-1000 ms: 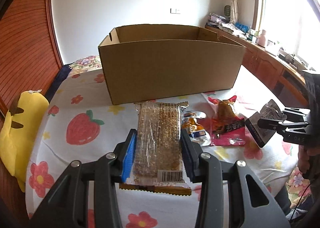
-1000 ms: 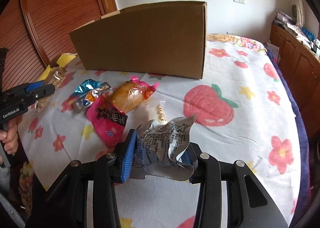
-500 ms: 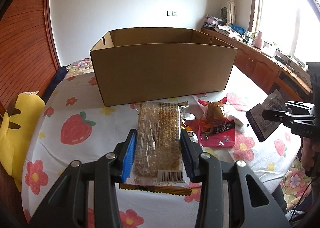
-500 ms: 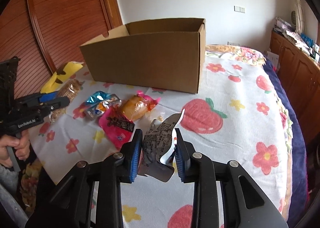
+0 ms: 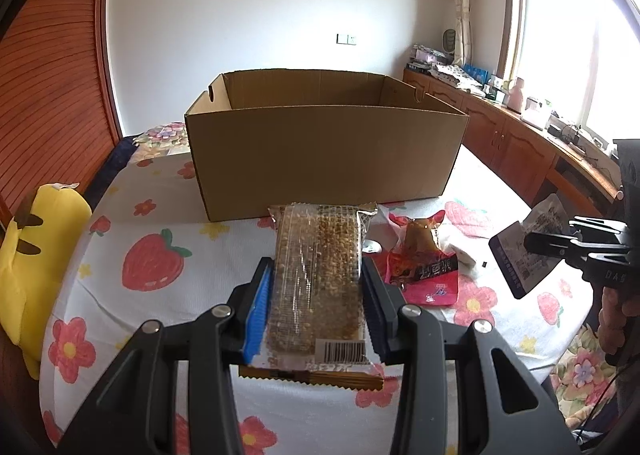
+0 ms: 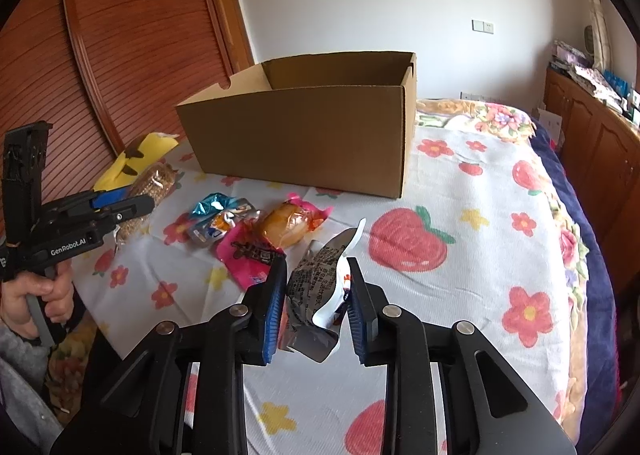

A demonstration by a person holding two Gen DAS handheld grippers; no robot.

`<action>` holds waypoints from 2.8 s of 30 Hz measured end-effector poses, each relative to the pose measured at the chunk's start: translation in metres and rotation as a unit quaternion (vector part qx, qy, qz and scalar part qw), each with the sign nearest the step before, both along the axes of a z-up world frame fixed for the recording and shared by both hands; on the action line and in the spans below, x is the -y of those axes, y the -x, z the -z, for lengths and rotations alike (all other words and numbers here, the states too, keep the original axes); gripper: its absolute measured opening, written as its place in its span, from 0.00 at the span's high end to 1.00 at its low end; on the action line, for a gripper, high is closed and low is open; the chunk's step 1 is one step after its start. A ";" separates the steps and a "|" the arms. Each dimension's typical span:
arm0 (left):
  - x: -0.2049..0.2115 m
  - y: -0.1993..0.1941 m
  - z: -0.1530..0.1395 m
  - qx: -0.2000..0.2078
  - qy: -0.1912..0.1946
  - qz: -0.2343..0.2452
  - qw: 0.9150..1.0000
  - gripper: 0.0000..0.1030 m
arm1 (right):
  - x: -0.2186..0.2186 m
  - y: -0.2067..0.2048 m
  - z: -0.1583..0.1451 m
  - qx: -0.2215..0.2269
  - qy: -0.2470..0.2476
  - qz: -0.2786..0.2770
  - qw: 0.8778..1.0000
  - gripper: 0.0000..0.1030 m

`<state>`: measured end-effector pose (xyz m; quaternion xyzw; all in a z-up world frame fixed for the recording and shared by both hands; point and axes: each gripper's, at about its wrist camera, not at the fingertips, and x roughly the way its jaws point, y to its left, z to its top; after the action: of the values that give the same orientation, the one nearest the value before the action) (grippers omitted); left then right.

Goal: Organize snacks
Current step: 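Carry both packets over the cardboard box and open both grippers to drop them, then move both grippers back to the snacks on the table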

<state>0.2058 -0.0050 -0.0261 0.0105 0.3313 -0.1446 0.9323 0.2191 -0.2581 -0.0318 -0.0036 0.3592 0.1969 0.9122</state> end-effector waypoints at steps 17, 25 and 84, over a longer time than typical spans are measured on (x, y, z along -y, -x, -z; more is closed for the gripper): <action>0.002 -0.030 -0.031 0.034 0.013 0.005 0.999 0.61 | -0.007 -0.021 -0.035 0.035 0.003 -0.019 0.999 0.74; -0.001 -0.071 -0.067 0.069 0.019 0.009 0.997 0.61 | -0.027 -0.059 -0.078 0.083 0.009 -0.045 0.995 0.74; 0.003 -0.066 -0.034 0.041 -0.008 0.012 0.999 0.40 | -0.033 -0.059 -0.057 0.050 0.014 -0.033 0.998 0.53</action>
<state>0.2719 -0.0084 0.0080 0.0278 0.2937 -0.1525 0.9432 0.2777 -0.2255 0.0254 -0.0379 0.3154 0.2213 0.9220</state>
